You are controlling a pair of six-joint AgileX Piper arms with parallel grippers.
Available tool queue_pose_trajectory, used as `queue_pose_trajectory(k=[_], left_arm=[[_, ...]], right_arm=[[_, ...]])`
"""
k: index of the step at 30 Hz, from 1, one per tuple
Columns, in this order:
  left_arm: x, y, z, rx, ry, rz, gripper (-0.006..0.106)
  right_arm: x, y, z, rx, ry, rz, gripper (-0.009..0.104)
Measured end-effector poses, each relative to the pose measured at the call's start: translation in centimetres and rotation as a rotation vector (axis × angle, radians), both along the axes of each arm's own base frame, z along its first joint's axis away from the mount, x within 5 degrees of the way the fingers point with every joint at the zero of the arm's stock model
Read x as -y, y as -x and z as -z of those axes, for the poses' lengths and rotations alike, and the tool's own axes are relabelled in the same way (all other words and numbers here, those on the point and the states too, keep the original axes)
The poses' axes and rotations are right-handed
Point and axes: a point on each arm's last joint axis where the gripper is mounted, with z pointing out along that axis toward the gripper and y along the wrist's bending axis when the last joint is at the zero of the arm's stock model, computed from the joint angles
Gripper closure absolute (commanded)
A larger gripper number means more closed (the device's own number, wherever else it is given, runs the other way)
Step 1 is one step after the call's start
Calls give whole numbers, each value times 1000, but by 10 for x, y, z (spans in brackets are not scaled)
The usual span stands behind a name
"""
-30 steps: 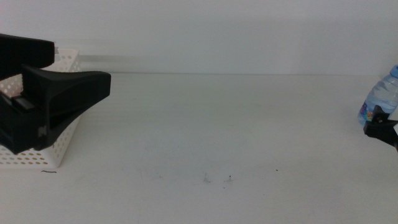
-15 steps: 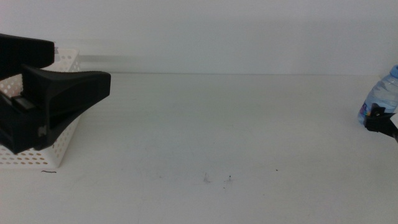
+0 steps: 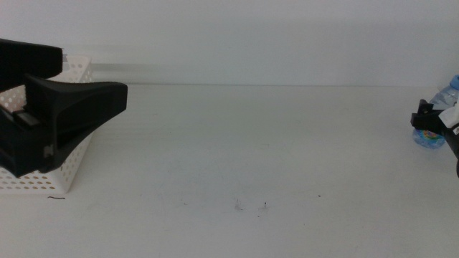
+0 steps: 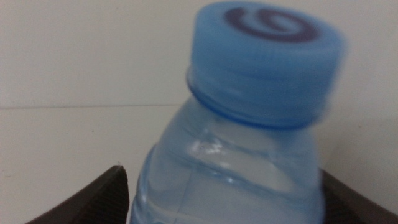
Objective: Use arms to grab the bottles and put them into the dustbin to the left of the table.
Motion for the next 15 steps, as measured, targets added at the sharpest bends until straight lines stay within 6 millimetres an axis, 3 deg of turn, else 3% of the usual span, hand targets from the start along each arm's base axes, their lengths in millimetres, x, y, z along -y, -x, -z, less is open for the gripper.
queue_pose_trajectory(k=[4,6,11,12,15], left_arm=[[0,0,0,1,-2,-1,7],[0,0,0,1,-2,-1,7],[0,0,0,1,-2,-1,7],[0,0,0,1,-2,-1,7],[0,0,0,1,-2,-1,7]], right_arm=[[1,-11,8,-23,-6,-9,13],[0,-14,10,-30,-4,-15,27],[1,-16,10,-31,11,-30,89],[0,-16,10,-33,13,-34,97],[-4,-16,6,-50,28,-74,97]])
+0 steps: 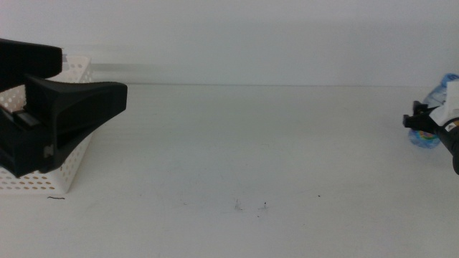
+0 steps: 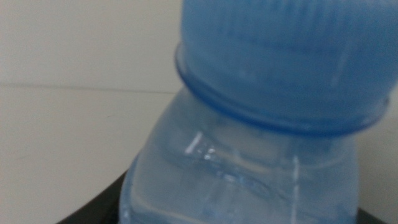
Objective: Use arms to grab the bottles and put them into the dustbin to the left of the table.
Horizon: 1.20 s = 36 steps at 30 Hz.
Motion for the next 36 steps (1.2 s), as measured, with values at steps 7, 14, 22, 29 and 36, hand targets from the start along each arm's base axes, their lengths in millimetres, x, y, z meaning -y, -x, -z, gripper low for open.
queue_pose_trajectory(k=[7,14,22,29,36], left_arm=[[0,0,0,0,0,0,7],[0,0,0,0,0,0,7],[0,0,0,0,0,0,7],[0,0,0,0,0,0,7],[0,0,0,0,0,0,7]], right_arm=[[-70,3,-44,15,68,-279,97],[-178,17,-81,142,-15,-552,97],[-284,25,-56,115,-46,-800,97],[-325,13,-33,112,-74,-857,97],[-333,11,-13,72,-77,-865,97]])
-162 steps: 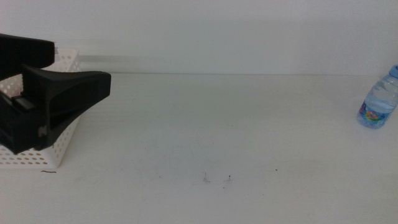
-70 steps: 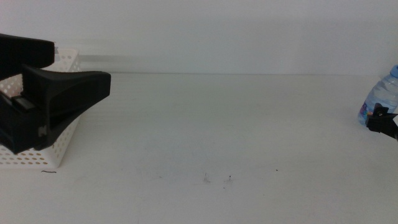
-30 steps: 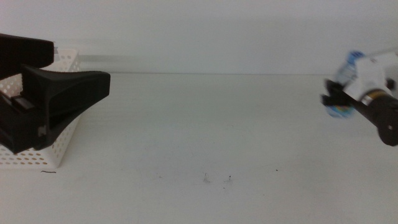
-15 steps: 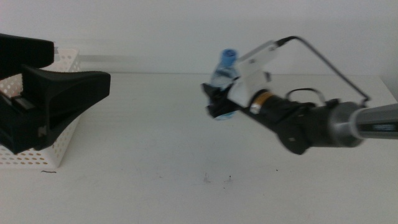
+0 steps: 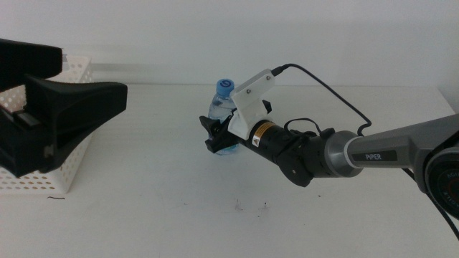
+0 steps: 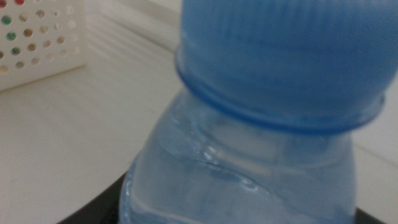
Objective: Use arms to grab the bottles and put them into the dustbin to the left of the table.
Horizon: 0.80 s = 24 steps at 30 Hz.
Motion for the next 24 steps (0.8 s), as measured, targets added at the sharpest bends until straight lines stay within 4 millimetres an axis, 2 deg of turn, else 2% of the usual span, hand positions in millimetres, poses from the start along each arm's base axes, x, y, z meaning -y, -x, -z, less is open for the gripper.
queue_pose_trajectory(k=[6,10,13,20,22,24], left_arm=[[0,0,0,0,0,0,7],[0,0,0,0,0,0,7],[0,0,0,0,0,0,7],[0,0,0,0,0,0,7],[0,0,0,0,0,0,7],[0,0,0,0,0,0,7]], right_arm=[[-2,2,5,1,23,-24,97],[-3,1,7,-4,23,-26,88],[-4,1,7,-4,26,-30,74],[-4,1,8,-20,15,-30,24],[-4,1,8,-37,-3,-23,16],[-4,1,9,-58,-4,-19,16]])
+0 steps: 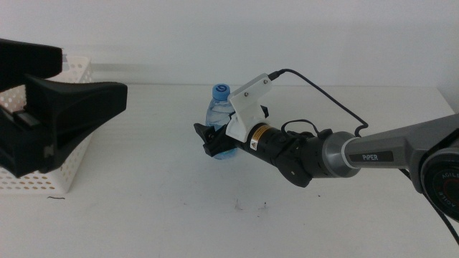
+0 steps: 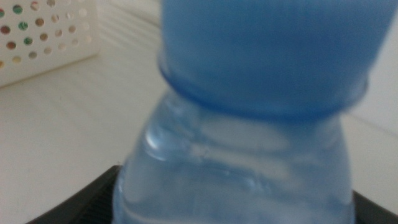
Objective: Use arms to grab the bottles and put them into the dustbin to the left of the table.
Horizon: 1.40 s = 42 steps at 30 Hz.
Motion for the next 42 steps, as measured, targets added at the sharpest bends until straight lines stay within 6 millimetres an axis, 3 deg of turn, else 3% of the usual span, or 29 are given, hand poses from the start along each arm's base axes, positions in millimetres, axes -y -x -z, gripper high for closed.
queue_pose_trajectory(k=[8,14,26,30,42], left_arm=[[0,0,0,0,0,0,7],[0,0,0,0,0,0,7],[0,0,0,0,0,0,7],[0,0,0,0,0,0,7],[0,0,0,0,0,0,7]], right_arm=[[5,3,6,-130,87,25,16],[10,7,-18,-160,114,50,16],[43,54,-24,-253,174,62,16],[53,68,-49,-259,143,85,16],[109,134,-162,-253,103,196,16]])
